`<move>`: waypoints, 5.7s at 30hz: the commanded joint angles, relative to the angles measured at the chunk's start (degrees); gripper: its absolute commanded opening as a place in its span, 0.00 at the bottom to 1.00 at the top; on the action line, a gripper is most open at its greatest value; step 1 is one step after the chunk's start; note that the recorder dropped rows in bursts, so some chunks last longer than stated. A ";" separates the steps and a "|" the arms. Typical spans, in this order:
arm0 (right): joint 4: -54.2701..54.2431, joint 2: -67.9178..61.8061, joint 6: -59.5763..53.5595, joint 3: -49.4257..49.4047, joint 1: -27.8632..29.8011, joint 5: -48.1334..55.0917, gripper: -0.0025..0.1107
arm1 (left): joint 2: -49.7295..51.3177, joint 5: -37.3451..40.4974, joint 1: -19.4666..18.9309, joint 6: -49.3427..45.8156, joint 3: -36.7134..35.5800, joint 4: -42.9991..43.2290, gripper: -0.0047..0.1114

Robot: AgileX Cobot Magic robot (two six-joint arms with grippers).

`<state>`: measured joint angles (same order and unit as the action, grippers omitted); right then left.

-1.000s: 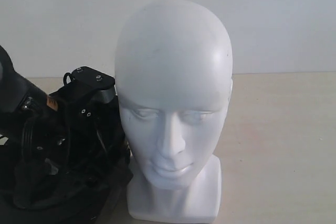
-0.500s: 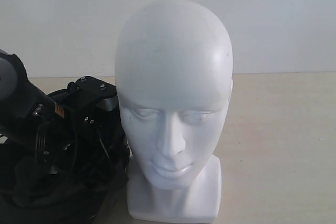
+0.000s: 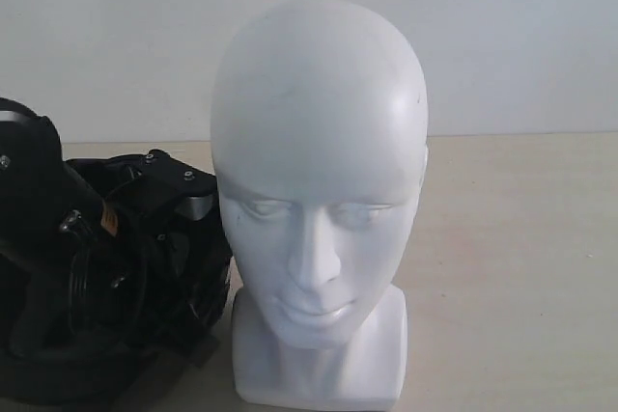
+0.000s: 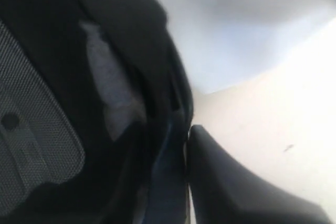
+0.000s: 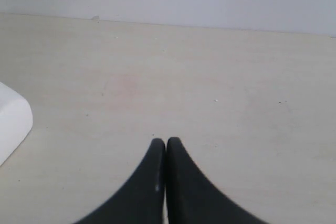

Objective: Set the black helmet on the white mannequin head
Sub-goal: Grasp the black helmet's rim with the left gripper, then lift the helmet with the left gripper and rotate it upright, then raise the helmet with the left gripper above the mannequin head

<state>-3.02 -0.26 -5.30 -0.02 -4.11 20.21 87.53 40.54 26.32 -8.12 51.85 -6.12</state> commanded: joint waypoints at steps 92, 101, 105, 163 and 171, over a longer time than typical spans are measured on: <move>0.22 0.26 0.22 0.02 0.10 -0.64 0.02 | -34.64 9.95 -2.29 9.70 -6.59 6.12 0.08; 0.22 0.26 0.22 0.02 0.10 -0.64 0.02 | -42.64 7.38 -1.19 16.16 -6.59 8.72 0.08; 0.22 0.26 0.22 0.02 0.10 -0.64 0.02 | -45.72 3.23 1.86 25.95 -6.59 11.90 0.08; 0.22 0.26 0.22 0.02 0.10 -0.32 0.02 | -58.62 -35.06 20.17 39.94 -4.51 18.00 0.08; 0.22 0.26 0.22 0.02 0.10 -0.32 0.02 | -59.01 -41.90 19.96 8.12 -4.50 -15.11 0.08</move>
<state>-3.02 -0.26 -5.30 -0.02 -4.11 20.21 29.52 8.80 46.18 8.53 45.78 -15.99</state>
